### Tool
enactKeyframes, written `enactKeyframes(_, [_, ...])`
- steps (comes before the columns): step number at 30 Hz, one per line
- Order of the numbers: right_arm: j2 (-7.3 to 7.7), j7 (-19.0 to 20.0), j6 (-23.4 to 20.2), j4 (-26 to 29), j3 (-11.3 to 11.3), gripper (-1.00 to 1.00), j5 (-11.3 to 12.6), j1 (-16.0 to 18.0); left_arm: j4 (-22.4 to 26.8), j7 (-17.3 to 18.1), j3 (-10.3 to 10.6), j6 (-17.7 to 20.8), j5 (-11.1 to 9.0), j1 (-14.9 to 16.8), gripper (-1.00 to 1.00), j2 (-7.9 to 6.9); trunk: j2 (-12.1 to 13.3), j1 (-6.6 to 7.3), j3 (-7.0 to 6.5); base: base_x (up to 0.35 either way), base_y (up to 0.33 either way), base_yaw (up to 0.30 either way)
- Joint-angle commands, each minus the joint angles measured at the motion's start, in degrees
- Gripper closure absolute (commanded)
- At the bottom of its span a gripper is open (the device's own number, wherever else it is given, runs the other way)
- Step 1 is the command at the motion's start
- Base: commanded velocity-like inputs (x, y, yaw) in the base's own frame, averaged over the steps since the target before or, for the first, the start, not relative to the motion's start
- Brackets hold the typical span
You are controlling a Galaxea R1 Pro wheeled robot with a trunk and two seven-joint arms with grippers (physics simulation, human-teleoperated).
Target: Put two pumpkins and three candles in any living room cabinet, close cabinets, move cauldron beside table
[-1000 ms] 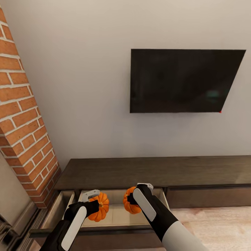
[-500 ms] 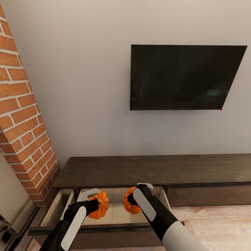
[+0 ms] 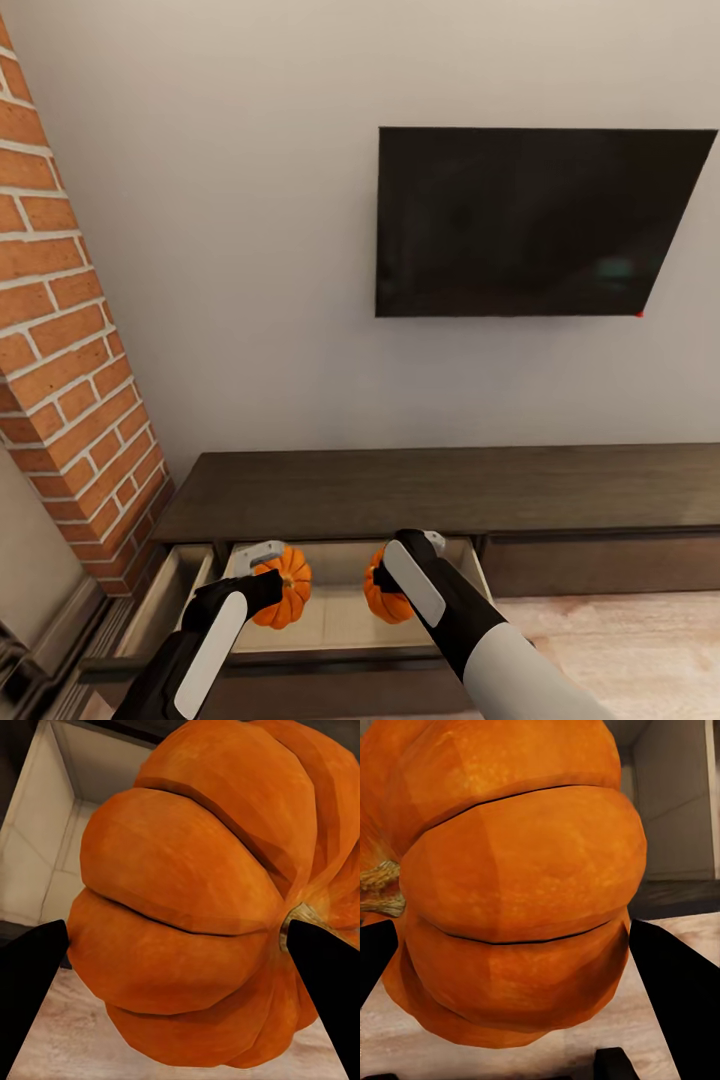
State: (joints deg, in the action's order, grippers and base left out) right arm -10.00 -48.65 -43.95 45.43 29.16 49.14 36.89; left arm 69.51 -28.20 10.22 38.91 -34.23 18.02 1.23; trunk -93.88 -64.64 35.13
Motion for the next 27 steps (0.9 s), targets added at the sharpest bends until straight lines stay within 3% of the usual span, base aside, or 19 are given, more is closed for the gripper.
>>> enactKeyframes(1, [0.0, -0.17, 0.03, -0.03, 0.02, 1.0, -0.01, 0.01, -0.03, -0.05, -0.01, 0.01, 0.04, 0.0, 1.0, 0.0, 0.0, 0.0, 0.0, 0.051, 0.028, 0.0])
enactKeyframes(13, [0.0, -0.15, 0.01, -0.08, 0.02, 1.0, -0.01, 0.03, 0.01, -0.1, -0.03, -0.06, 0.03, 0.0, 1.0, 0.08, 0.0, 0.0, 0.0, 0.1, 0.059, 0.0])
enactKeyframes(27, [0.0, -0.13, 0.0, -0.17, 0.02, 1.0, -0.01, 0.03, 0.01, -0.1, -0.03, -0.06, 0.04, 0.0, 1.0, 0.09, -5.62, -3.07, 2.51, 0.005, 0.003, 0.0])
